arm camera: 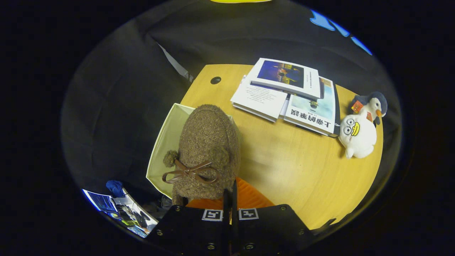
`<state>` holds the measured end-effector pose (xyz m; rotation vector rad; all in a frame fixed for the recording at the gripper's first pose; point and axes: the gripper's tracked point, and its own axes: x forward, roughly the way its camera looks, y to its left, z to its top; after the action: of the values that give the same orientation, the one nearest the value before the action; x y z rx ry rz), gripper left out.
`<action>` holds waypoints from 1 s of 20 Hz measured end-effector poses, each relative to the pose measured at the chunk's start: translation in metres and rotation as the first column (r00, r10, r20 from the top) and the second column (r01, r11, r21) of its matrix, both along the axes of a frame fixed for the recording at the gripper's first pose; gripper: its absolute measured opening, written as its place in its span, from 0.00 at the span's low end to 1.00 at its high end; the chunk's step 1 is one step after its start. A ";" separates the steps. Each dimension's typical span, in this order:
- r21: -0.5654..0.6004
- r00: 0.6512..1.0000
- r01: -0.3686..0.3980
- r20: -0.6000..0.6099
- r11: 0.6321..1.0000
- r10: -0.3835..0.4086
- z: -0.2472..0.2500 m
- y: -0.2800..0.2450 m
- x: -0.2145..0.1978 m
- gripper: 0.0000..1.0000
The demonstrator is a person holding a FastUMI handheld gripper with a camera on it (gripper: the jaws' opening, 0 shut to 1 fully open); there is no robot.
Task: Open the storage box then place both shoes into the box .Put the left shoe in first, then the right shoe, with the right side of both shoes facing outward in a uniform manner.
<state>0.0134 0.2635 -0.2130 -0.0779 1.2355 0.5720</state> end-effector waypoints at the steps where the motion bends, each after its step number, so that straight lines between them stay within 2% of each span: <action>1: 0.003 1.000 -0.004 -0.003 1.000 0.004 0.004 0.009 0.001 0.02; 11: -0.014 0.999 -0.019 -0.051 1.000 0.018 -0.011 0.059 0.005 0.02; 15: -0.029 0.998 -0.040 -0.046 0.999 0.039 -0.017 0.069 0.003 0.02; 20: 0.007 0.999 -0.043 -0.019 0.999 0.043 -0.022 0.082 0.006 0.02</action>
<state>0.0198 0.3460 -0.2345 -0.0933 1.2531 0.6154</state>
